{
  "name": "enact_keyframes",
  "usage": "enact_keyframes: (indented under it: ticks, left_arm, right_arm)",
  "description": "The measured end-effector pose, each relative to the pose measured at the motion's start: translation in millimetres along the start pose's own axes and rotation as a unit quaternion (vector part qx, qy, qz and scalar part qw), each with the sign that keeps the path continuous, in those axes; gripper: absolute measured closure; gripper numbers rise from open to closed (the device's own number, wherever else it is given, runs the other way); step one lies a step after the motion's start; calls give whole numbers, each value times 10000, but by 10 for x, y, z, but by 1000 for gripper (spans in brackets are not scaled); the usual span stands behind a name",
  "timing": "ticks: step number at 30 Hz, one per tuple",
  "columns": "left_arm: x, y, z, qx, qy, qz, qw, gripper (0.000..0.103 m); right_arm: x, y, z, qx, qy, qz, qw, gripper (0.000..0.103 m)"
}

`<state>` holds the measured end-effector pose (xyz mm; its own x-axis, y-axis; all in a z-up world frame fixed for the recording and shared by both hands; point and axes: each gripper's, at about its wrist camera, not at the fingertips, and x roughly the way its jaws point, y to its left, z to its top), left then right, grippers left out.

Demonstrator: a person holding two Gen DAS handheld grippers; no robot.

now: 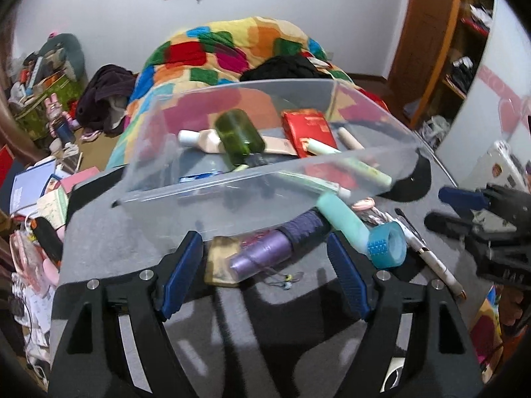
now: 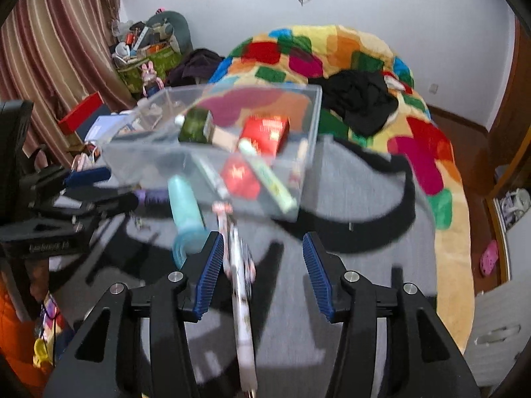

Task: Organize objects
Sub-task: 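Grasp the purple cylinder with the left tool while the right tool grasps the white pen, then lower the purple cylinder and white pen into the clear box and release both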

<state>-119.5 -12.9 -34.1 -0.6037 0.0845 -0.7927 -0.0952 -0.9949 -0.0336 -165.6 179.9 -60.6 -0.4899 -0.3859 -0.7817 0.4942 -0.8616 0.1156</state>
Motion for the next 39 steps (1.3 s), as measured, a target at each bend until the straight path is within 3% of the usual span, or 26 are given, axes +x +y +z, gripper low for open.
enact_keyframes:
  ticks: [8, 12, 15, 18, 20, 29, 33, 39]
  left_arm:
    - [275, -146, 30, 273, 338, -180, 9989, 26]
    - [308, -174, -12, 336, 483, -279, 9979, 49]
    - [264, -200, -79, 398, 461, -252, 9978, 61]
    - [197, -208, -179, 444, 452, -246, 9977, 74]
    - [174, -200, -244, 437, 505, -272, 9974, 77]
    - [-14, -166, -360, 426, 561, -480, 9964, 78]
    - [-39, -172, -248, 404, 459, -456, 9971, 65]
    - [123, -269, -64, 554, 473, -413, 9965, 63]
  right_arm:
    - [174, -17, -312, 18, 427, 111, 9990, 60]
    - [178, 26, -320, -31, 340, 220, 9992, 84]
    - [167, 68, -318, -85, 274, 205, 9994, 90]
    - [140, 67, -349, -52, 236, 195, 9995, 90]
    - [122, 47, -373, -5, 219, 189, 9996, 90]
    - [-13, -57, -381, 163, 94, 107, 9998, 90]
    - [-80, -59, -333, 171, -21, 127, 9998, 90]
    - [-149, -36, -261, 165, -174, 171, 9996, 90]
